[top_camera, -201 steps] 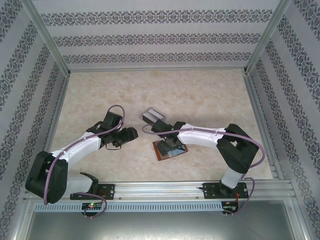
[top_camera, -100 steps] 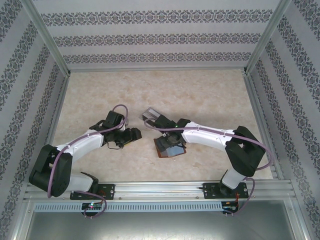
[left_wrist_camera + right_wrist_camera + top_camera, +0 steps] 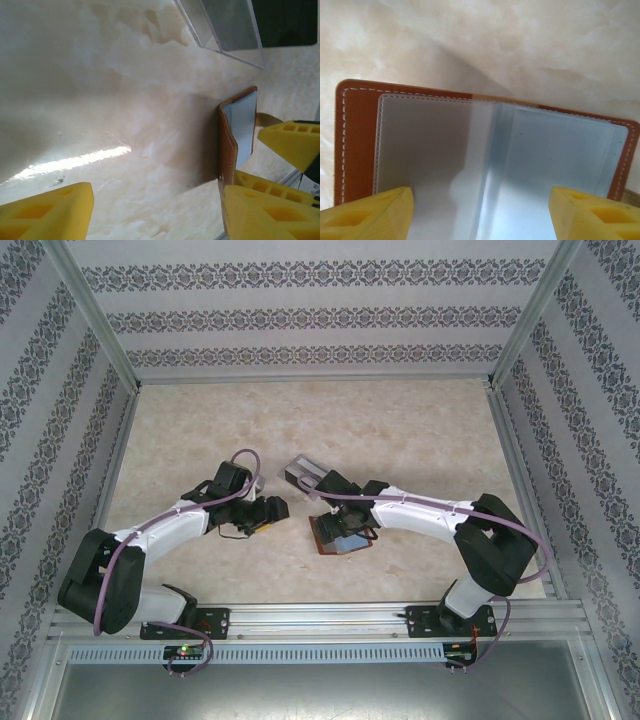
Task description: Put the credit cards into the card holder
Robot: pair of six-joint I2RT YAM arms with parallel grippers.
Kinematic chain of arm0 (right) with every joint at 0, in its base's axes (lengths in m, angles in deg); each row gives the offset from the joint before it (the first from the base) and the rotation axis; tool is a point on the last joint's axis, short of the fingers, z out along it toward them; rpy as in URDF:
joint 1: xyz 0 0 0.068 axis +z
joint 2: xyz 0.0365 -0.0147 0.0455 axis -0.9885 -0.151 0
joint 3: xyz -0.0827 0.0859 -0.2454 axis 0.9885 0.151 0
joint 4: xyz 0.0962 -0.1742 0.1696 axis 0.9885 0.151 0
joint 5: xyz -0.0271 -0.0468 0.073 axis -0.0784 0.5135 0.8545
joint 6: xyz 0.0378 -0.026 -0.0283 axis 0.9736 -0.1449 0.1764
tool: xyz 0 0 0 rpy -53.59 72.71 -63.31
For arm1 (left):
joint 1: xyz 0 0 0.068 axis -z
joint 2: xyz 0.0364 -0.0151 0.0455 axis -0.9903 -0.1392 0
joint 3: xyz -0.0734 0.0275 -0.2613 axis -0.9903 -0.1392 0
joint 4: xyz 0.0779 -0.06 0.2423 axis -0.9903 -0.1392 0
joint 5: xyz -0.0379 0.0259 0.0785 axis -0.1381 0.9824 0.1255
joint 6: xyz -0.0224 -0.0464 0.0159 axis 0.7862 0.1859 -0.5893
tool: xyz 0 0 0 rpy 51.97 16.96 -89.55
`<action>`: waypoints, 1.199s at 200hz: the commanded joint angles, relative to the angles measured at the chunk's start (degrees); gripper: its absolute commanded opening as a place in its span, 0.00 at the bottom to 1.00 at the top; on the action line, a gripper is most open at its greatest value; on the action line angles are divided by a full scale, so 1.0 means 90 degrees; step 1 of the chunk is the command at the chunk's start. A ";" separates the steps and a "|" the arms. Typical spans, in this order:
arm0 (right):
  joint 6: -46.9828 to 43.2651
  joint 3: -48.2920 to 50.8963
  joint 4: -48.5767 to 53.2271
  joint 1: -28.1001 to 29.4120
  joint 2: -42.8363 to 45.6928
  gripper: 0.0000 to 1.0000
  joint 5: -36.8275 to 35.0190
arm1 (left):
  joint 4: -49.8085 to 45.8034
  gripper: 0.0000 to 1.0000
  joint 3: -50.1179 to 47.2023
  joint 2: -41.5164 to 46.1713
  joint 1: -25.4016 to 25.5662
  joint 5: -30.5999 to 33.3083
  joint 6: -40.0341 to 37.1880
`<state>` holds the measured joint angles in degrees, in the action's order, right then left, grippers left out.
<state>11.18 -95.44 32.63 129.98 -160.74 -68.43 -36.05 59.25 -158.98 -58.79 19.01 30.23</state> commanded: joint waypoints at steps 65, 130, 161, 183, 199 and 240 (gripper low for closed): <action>0.0114 0.0515 -0.0377 -0.0682 0.0845 0.63 0.0874 | -0.0481 0.57 0.0566 0.0321 0.0523 -0.0142 -0.0134; 0.0143 0.1332 -0.0620 -0.1810 0.1702 0.58 0.1209 | -0.0842 0.41 0.1323 0.0007 0.1525 0.0341 0.0454; 0.0129 0.1470 -0.0696 -0.2348 0.2132 0.55 0.1305 | -0.0694 0.34 0.1712 -0.0444 0.2013 0.0553 0.0636; 0.0164 0.1507 -0.0905 -0.2533 0.2442 0.54 0.1364 | -0.0365 0.23 0.1831 -0.0949 0.2163 0.0573 0.0748; 0.0124 0.1344 -0.0940 -0.2582 0.2422 0.54 0.1424 | -0.0250 0.16 0.1842 -0.1216 0.2178 0.0708 0.0786; -0.0419 0.0291 -0.0903 -0.2516 0.1476 0.58 0.2063 | -0.0064 0.09 0.1559 -0.1522 0.2178 0.1024 0.0734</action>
<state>11.24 -86.45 25.46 106.95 -143.18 -54.05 -39.59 74.72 -172.40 -39.71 25.70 36.28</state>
